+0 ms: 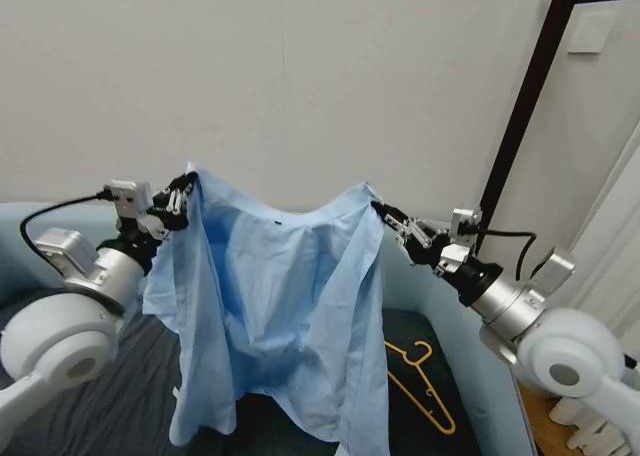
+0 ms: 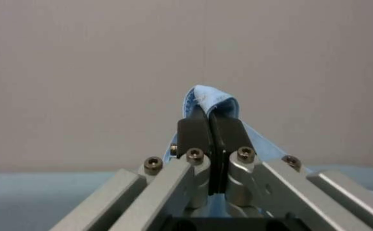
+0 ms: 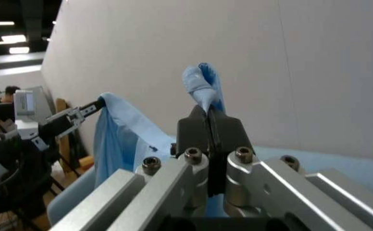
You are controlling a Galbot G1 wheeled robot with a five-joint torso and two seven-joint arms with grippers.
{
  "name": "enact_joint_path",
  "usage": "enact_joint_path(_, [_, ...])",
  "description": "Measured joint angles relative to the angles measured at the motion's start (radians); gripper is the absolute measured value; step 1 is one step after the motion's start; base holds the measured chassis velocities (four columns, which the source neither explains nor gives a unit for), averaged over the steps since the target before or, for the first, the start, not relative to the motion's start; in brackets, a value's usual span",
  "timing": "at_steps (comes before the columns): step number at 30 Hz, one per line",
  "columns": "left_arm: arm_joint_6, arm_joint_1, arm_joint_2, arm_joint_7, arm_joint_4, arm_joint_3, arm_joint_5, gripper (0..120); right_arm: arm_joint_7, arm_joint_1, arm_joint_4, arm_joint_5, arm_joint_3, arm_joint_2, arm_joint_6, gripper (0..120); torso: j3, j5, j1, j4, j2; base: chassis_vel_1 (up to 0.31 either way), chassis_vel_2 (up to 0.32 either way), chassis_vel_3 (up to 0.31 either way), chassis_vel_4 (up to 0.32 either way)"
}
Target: Pick up the clothes from the sofa and hang them on the clothes hanger.
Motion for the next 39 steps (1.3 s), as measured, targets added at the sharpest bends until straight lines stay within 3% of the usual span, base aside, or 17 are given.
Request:
enact_joint_path(2, [0.0, 0.006, -0.03, 0.001, 0.037, 0.028, 0.022, 0, -0.019, -0.032, -0.036, -0.047, -0.014, 0.031, 0.01, 0, 0.0, 0.0006, 0.0, 0.0004, 0.0, 0.0, 0.0, 0.0, 0.0])
enact_joint_path(6, [-0.014, -0.04, -0.21, 0.028, 0.216, 0.245, 0.144, 0, -0.105, -0.179, -0.209, -0.203, -0.056, 0.156, 0.056, 0, 0.0, 0.0003, 0.0, -0.0002, 0.0, 0.0, 0.0, 0.0, 0.0])
enact_joint_path(7, [-0.014, -0.04, -0.21, 0.028, 0.216, 0.245, 0.144, 0, -0.105, -0.179, -0.209, -0.203, -0.056, 0.156, 0.056, 0, 0.0, 0.0003, 0.0, -0.0002, 0.0, 0.0, 0.0, 0.0, 0.0])
enact_joint_path(12, [-0.076, -0.031, -0.408, 0.092, 0.43, 0.33, 0.291, 0, -0.216, -0.254, -0.465, -0.306, -0.106, 0.26, 0.11, 0, 0.0, 0.0004, 0.0, -0.0002, 0.0, 0.0, 0.0, 0.0, 0.0])
enact_joint_path(15, [-0.116, -0.03, -0.453, 0.129, 0.507, 0.335, 0.327, 0, -0.246, -0.239, -0.578, -0.328, -0.117, 0.309, 0.128, 0, 0.0, 0.0003, 0.0, 0.0, 0.0, 0.0, 0.0, 0.0, 0.0])
enact_joint_path(22, [-0.219, -0.005, -0.485, 0.279, 0.604, 0.339, 0.366, 0, -0.266, -0.165, -0.782, -0.354, -0.131, 0.402, 0.152, 0, 0.0, 0.0006, 0.0, 0.0005, 0.0, 0.0, 0.0, 0.0, 0.0])
enact_joint_path(26, [-0.231, 0.006, -0.491, 0.318, 0.63, 0.339, 0.384, 0, -0.265, -0.157, -0.817, -0.358, -0.13, 0.407, 0.151, 0, 0.0, 0.0002, 0.0, 0.0001, 0.0, 0.0, 0.0, 0.0, 0.0])
enact_joint_path(35, [-0.244, 0.038, -0.523, 0.336, 0.657, 0.341, 0.423, 0, -0.271, -0.164, -0.862, -0.396, -0.131, 0.414, 0.138, 0, 0.0, 0.0003, 0.0, 0.0001, 0.0, 0.0, 0.0, 0.0, 0.0])
enact_joint_path(39, [-0.244, 0.043, -0.527, 0.334, 0.648, 0.342, 0.425, 0, -0.242, -0.18, -0.862, -0.446, -0.113, 0.405, 0.113, 10, 0.0, 0.0004, 0.0, 0.0001, 0.0, 0.0, 0.0, 0.0, 0.0])
